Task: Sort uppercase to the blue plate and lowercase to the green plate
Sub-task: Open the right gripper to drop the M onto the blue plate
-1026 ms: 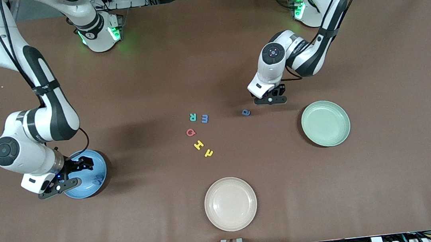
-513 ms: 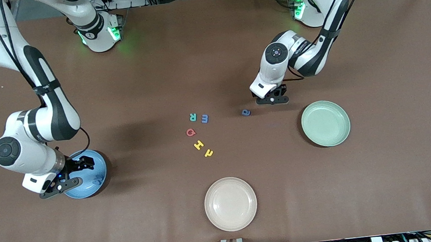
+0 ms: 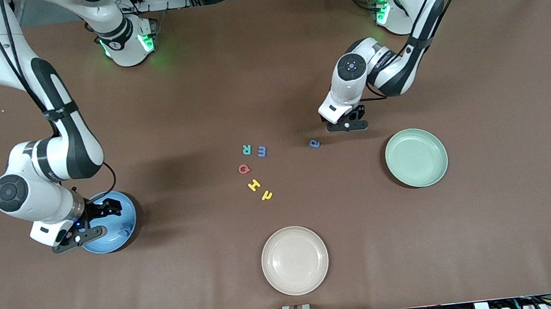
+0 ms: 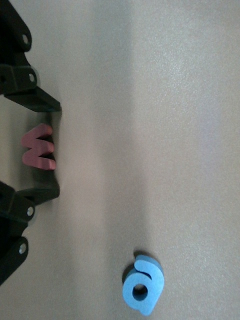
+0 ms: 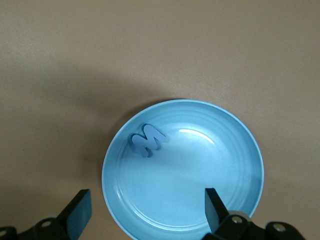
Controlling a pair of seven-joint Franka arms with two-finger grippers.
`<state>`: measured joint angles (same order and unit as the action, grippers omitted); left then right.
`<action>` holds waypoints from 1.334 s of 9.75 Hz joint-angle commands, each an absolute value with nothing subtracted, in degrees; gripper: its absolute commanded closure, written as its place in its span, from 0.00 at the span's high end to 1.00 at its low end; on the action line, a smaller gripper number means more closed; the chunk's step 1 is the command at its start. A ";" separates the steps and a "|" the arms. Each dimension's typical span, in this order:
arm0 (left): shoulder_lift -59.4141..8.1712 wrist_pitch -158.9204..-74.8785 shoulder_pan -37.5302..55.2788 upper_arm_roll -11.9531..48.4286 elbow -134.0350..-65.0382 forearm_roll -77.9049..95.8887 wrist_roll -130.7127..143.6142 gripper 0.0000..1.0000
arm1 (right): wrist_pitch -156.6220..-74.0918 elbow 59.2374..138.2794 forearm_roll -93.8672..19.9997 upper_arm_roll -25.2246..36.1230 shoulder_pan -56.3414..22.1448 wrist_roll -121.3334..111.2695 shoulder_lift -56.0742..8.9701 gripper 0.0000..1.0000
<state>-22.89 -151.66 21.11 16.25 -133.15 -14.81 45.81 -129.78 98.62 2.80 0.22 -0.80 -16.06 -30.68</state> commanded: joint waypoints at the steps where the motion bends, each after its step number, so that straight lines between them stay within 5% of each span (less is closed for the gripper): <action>1: -22.85 -152.49 20.30 17.14 -133.68 -17.14 47.81 0.68 | -129.55 99.05 2.90 0.00 -0.79 -15.12 -30.23 1.00; 3: -22.85 -152.49 20.22 17.14 -133.68 -17.14 47.46 0.44 | -129.55 99.05 2.90 0.00 -0.79 -15.12 -30.23 1.00; 6: -22.94 -152.49 20.30 17.14 -133.68 -17.14 47.37 0.31 | -129.55 99.05 2.90 0.00 -1.84 -12.15 -30.23 1.00; 13: -19.79 -151.53 15.05 17.05 -132.37 -16.88 38.00 0.29 | -128.23 98.88 2.99 0.00 -5.80 -3.61 -30.23 1.00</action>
<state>-22.16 -152.23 18.20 16.62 -132.24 -15.11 41.28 -128.71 98.66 2.76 0.06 -5.20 -5.86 -30.69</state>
